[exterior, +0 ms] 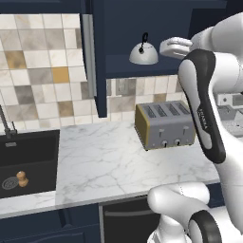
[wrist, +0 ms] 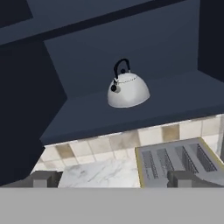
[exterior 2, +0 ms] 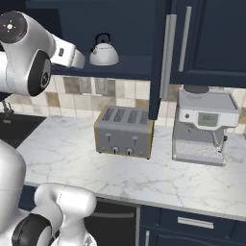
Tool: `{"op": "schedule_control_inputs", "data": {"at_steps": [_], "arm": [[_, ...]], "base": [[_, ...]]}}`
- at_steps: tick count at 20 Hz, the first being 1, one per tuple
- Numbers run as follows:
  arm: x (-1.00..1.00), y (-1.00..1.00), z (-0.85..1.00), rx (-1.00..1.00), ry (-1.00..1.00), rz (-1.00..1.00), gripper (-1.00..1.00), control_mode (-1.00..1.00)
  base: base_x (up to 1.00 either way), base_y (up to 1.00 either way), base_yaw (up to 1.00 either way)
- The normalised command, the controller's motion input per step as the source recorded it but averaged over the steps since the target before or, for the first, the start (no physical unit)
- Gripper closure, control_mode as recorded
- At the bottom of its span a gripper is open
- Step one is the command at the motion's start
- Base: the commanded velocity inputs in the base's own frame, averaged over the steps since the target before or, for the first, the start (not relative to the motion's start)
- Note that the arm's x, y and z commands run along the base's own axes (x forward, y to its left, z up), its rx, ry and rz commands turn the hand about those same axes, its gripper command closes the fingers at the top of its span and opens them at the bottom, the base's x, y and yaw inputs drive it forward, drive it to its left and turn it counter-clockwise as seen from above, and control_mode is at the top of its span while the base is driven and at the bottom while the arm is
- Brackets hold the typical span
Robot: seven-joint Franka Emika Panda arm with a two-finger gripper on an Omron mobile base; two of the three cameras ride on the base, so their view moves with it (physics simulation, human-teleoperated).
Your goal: Open the cabinet, pick the kettle from the cabinet, and place it in the sink.
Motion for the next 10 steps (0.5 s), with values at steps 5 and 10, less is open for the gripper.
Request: {"op": "schedule_control_inputs", "data": {"at_steps": [5,10], "arm": [[0.31,0.08,0.00,-0.06,-0.03,0.03,-1.00,-1.00],[0.27,0.03,0.00,-0.16,-0.05,0.00,-1.00,-1.00]], "base": [[0.00,0.00,0.00],[0.00,0.00,0.00]]}}
